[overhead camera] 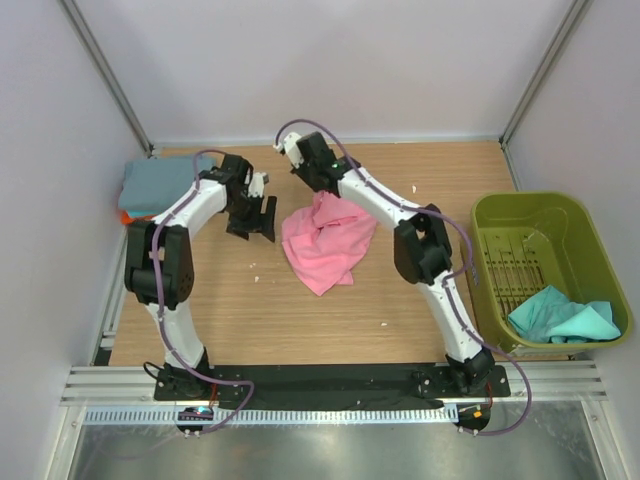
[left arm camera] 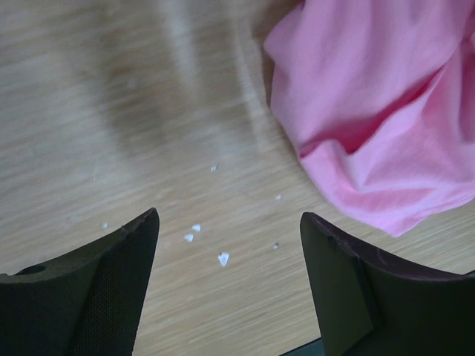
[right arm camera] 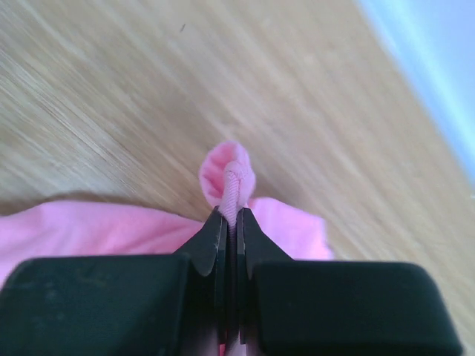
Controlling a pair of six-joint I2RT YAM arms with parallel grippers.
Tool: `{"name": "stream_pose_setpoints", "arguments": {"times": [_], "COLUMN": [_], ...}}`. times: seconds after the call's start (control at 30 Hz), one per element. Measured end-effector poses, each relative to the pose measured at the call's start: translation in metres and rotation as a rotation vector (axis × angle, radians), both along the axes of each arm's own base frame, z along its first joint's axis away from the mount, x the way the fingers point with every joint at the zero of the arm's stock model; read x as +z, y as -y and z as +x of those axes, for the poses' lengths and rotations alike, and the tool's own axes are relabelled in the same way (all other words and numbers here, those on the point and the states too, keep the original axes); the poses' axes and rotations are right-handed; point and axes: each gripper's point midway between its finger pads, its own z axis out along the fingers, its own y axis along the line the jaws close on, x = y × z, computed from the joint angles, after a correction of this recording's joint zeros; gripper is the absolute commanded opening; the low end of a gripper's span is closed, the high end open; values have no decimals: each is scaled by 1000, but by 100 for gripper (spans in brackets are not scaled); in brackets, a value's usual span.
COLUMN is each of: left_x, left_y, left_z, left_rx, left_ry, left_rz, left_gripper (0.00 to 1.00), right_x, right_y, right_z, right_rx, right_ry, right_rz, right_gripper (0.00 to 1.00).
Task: Fold and stack the t-shirts
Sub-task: Flatten the tshirt out
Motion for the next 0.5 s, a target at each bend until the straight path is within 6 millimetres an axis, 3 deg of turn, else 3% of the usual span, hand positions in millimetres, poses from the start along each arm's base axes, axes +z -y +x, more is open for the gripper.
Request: {"name": "stream_pose_setpoints", "arguments": {"times": [0.07, 0.17, 0.23, 0.3, 0.4, 0.5], "left_x": [-3, -11, -19, -24, -28, -32], "left_y": [5, 16, 26, 34, 50, 62], "left_z": [10, 29, 40, 48, 67, 82], "left_rx": [8, 18, 20, 20, 15, 6], "left_ry": [-21, -47, -67, -87, -98, -100], "left_rz": [-44, -115, -169, -215, -287, -341], "left_gripper": [77, 77, 76, 73, 63, 48], "right_x": [45, 132, 193, 238, 281, 289], "right_y": [3, 13, 26, 41, 60, 71], "right_z": [-3, -16, -32, -51, -76, -88], "right_rx": [2, 0, -4, -7, -13, -20], "right_ry": [55, 165, 243, 303, 359, 368], "right_rz": [37, 118, 175, 220, 262, 264], "right_gripper": [1, 1, 1, 1, 1, 1]}}
